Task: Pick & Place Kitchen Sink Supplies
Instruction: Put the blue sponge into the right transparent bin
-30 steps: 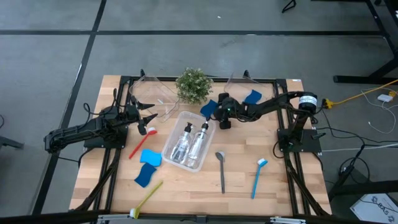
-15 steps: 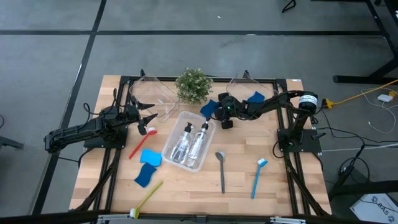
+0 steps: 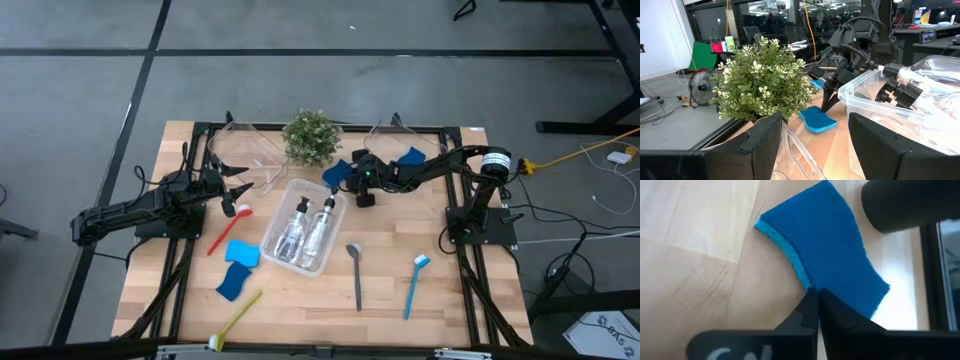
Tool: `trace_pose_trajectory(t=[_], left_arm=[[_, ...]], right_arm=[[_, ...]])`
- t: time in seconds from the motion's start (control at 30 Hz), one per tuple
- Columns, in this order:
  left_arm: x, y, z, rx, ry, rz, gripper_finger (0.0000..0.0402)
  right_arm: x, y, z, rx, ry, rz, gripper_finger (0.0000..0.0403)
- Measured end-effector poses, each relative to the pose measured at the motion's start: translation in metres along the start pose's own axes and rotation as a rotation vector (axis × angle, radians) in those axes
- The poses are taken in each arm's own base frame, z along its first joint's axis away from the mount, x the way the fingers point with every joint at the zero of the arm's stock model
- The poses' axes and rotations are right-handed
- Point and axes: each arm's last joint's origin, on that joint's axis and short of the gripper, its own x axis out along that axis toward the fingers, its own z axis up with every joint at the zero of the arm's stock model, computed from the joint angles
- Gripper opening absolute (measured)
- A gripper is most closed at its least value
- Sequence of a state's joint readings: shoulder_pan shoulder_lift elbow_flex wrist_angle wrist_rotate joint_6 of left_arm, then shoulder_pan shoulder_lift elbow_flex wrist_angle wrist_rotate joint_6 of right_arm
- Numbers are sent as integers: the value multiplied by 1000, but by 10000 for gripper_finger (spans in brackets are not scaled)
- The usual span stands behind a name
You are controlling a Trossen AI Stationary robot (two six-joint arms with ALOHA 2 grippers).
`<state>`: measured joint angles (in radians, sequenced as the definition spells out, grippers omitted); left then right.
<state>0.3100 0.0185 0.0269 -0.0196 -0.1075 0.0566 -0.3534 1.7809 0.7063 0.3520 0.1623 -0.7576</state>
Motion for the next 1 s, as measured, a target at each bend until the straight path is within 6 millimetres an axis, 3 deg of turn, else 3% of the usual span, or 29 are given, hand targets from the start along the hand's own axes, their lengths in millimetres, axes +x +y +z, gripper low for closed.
trace_pose_trajectory(t=[0.43, 1.0], left_arm=[[0, 0, 0, 0, 0, 0, 226], [0, 0, 0, 0, 0, 1, 226]], right_arm=[[-10, 5, -5, 192, 77, 120, 2], [-90, -10, 21, 341, 2, 131, 1]])
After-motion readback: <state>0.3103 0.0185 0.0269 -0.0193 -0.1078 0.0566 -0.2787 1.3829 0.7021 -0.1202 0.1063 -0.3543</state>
